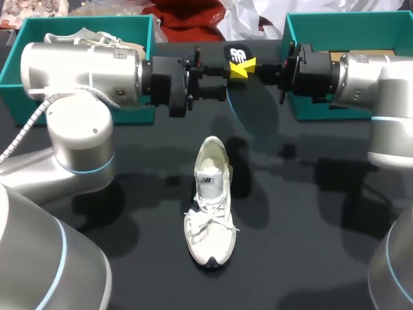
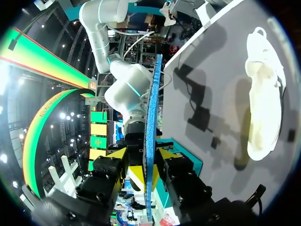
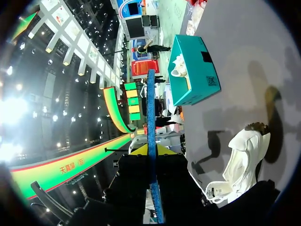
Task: Take the shoe out of the shoebox, open the shoe tongue, remove and reinsert the insole, then place the shoe into the shoebox
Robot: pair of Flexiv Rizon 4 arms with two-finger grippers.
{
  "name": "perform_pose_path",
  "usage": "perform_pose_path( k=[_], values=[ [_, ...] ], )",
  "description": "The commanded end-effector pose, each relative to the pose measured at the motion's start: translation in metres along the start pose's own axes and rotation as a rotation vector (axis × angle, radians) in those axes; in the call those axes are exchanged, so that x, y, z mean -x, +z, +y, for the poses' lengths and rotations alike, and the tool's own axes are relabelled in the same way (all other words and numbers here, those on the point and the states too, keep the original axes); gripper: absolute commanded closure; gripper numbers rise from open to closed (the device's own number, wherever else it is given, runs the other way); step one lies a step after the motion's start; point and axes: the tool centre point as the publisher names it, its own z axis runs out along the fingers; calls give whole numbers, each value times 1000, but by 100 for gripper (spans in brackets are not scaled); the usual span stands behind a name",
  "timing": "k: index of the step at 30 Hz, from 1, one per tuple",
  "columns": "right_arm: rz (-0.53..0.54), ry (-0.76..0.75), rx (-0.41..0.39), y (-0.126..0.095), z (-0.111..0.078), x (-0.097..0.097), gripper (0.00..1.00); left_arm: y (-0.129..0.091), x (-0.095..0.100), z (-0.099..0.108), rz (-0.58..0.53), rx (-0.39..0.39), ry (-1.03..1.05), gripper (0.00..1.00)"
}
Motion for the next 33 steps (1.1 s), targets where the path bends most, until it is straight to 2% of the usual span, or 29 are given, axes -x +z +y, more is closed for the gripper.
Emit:
perform_pose_path(
  k=[1,3,14,17,18,28,29,30,31,32,33],
  values=[
    [-5,1,0,0,-1,-1,100,7,-1,1,-1,6,-5,66],
    [-5,1,0,0,-1,-1,100,8,-1,1,-1,8,-8,71],
    [-5,1,0,0,-1,-1,100,13,-4,4,10,31,-14,82],
    [-5,1,0,0,-1,-1,100,14,-5,5,14,34,-14,90],
    [-5,1,0,0,-1,-1,100,15,-5,5,15,34,-15,100],
    [3,-3,-3,0,-1,-1,100,18,-8,4,29,22,2,100],
    [-1,1,-6,-1,-2,-1,95,17,-8,3,29,19,5,100],
    [-1,-1,-7,-1,-2,-1,71,16,-8,3,31,18,9,100],
    [3,-4,-8,-2,-3,0,43,15,-8,2,32,18,12,100],
    [3,-5,-9,-3,-4,0,0,13,-8,2,33,19,15,100],
    [6,-12,-8,-5,-4,0,0,11,-8,1,35,18,17,100]
  ],
)
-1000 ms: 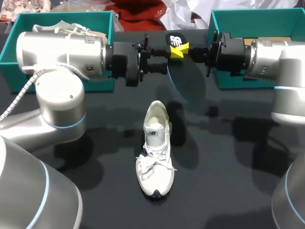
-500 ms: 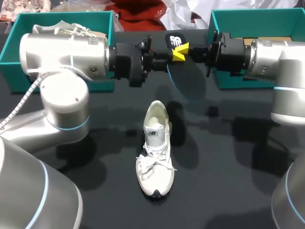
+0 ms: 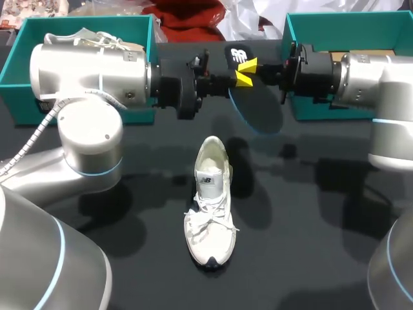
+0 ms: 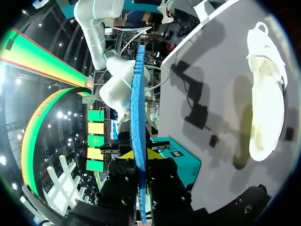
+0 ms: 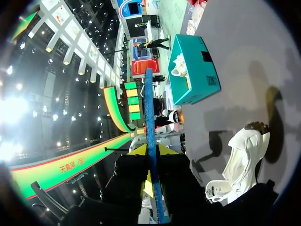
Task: Take the shoe out of the shoebox, open the shoe tongue, remove and reinsert the insole, then place the shoe into the shoebox
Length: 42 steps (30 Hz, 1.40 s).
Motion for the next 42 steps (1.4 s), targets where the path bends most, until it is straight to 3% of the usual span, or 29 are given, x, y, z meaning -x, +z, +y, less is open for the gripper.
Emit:
perform_pose_path(
  k=[1,19,27,30,32,42],
  values=[
    [10,-16,0,-4,-3,1,0,-5,0,-1,6,0,6,100],
    [18,-60,-30,-36,-23,2,0,-49,-12,-5,30,-10,-46,100],
    [32,-73,-4,-51,-29,3,0,-74,-20,-10,-15,-26,-235,100],
    [32,-73,-4,-51,-29,3,0,-83,-21,-14,-46,-84,-432,100],
    [32,-73,-4,-51,-29,3,0,-84,-23,-11,18,-102,-615,100],
    [32,-73,-4,-51,-29,3,0,-84,-23,-11,18,-102,-615,100]
  ],
)
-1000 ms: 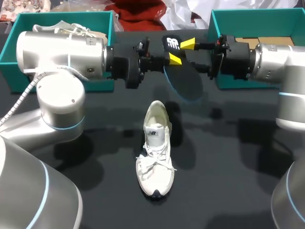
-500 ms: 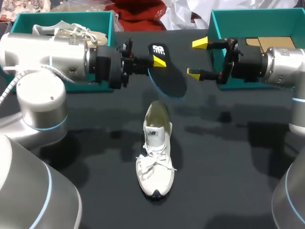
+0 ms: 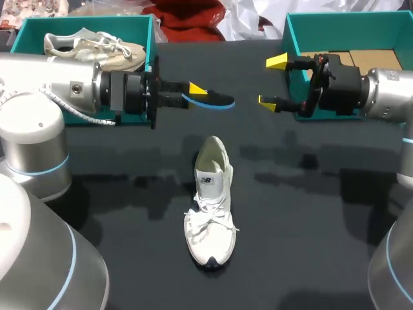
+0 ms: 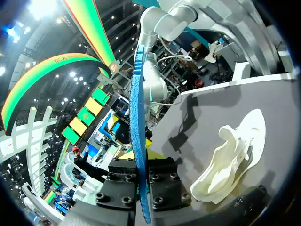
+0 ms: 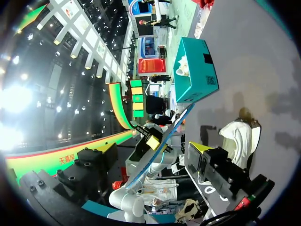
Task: Take the shoe out of the shoebox, open the shoe tongue, remove and reinsert the insole, then place the shoe into the shoebox
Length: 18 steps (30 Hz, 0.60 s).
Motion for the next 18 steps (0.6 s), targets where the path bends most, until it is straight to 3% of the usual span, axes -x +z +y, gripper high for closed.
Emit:
perform_pose_path(
  k=[1,5,9,15,16,17,18],
  values=[
    [-3,0,1,0,-1,0,0,1,6,2,22,0,0,100],
    [-3,0,1,0,-1,0,0,1,6,2,22,0,0,100],
    [-3,0,1,0,-1,0,0,6,17,3,8,-48,-313,100],
    [-3,0,1,0,-1,0,0,-4,31,9,15,-148,-746,100],
    [-3,0,1,0,-1,0,0,-5,31,9,20,-141,-756,100],
    [-3,0,1,0,-1,0,0,-6,31,8,9,-70,-699,100],
    [-3,0,1,0,-1,0,0,-4,29,6,-11,61,-558,100]
  ],
)
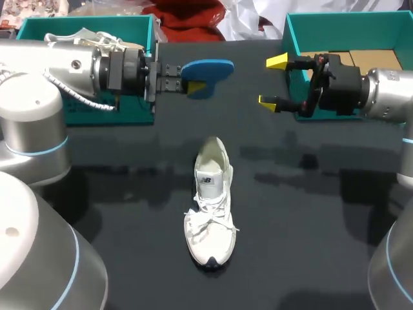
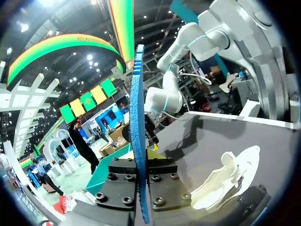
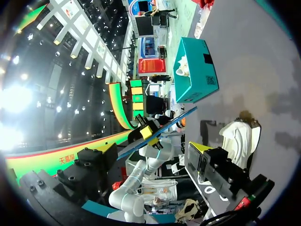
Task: Take the shoe out of the shoebox, open the shoe tongue, remove and reinsert the insole, then place the shoe into the shoebox
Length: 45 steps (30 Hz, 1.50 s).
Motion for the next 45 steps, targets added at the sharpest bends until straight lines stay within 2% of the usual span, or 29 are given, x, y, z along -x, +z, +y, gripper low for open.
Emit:
perform_pose_path(
  k=[1,15,20,22,26,27,42,45],
  values=[
    [-3,0,1,0,-1,0,0,-1,4,2,-25,116,-201,100],
    [-3,0,1,0,-1,0,0,-1,4,2,-25,116,-201,100],
    [-3,0,1,0,-1,0,0,3,10,-1,-120,-44,-581,100],
    [-3,0,1,0,-1,0,0,2,16,-1,-168,-65,-714,100],
    [-3,0,1,0,-1,0,0,-1,19,-3,-171,-108,-1026,100],
    [-3,0,1,0,-1,0,0,-1,19,-6,-181,-62,-1052,100],
    [-3,0,1,0,-1,0,0,-1,19,-6,-181,-62,-1052,100],
    [-3,0,1,0,-1,0,0,2,14,0,-146,-99,-1198,100]
  ],
)
